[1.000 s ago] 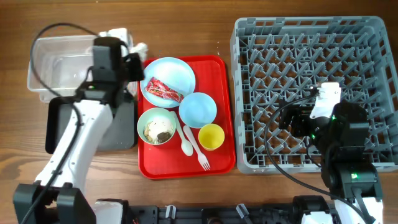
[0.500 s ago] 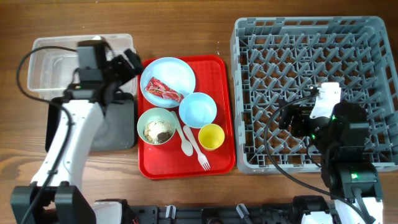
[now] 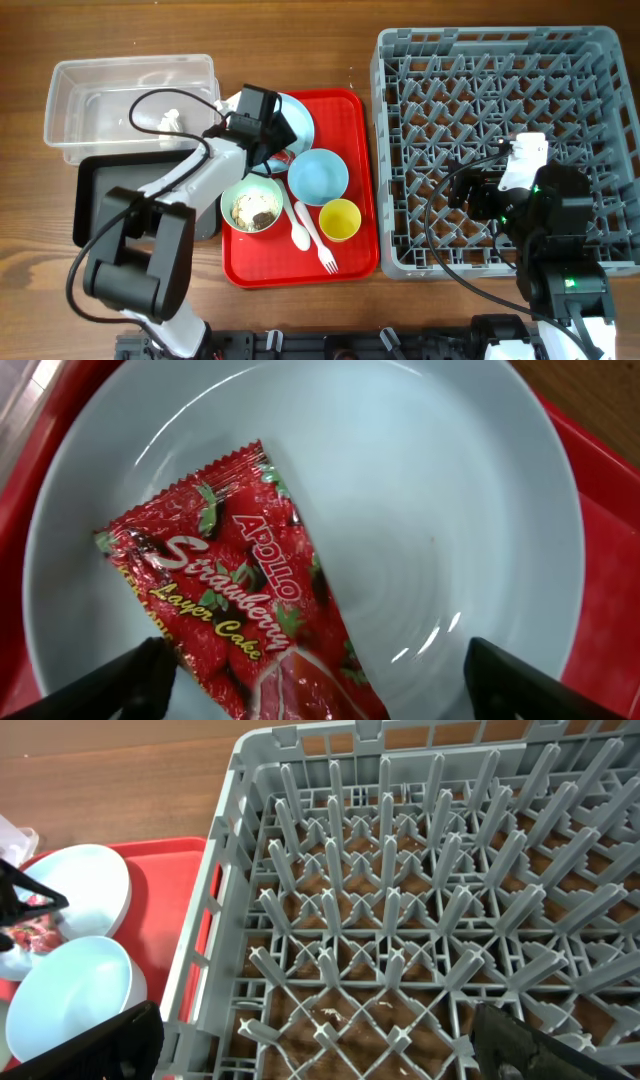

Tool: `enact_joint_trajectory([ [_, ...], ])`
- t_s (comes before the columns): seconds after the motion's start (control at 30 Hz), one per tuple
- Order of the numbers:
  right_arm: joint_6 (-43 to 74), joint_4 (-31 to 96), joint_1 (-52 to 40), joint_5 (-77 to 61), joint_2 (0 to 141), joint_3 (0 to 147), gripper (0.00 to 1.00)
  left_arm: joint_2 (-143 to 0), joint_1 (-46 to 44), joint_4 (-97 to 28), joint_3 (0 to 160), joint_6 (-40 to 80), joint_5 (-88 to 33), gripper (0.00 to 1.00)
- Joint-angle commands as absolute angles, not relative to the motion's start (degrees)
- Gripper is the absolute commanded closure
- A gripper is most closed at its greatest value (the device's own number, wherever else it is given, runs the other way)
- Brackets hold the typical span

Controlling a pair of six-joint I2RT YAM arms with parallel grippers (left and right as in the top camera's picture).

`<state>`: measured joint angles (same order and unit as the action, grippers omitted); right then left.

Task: Sort waste into correct bins and load items into the dishwasher rack
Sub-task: 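Reach the left gripper to the white plate and grasp the red wrapper, then carry the wrapper left and drop it into the clear bin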

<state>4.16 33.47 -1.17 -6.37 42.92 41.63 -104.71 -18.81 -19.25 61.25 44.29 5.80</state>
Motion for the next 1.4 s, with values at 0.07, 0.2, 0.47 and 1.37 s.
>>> enact_joint_trajectory([
  [0.07,3.2,33.3,-0.9,-5.9,42.9,43.0,0.0,-108.2,-19.1,-18.2,61.6,44.8,7.0,0.2],
  [0.2,3.2,33.3,-0.9,-5.9,42.9,43.0,0.0,-108.9,-19.4,-17.9,61.6,44.8,7.0,0.5],
  [0.47,3.2,33.3,-0.9,-5.9,42.9,43.0,0.0,-108.8,-19.4,-17.3,61.6,44.8,7.0,0.96],
  [1.37,3.1,33.6,-0.9,-5.8,42.9,43.0,0.0,-82.2,2.9,-28.8,63.3,36.2,9.5,0.54],
])
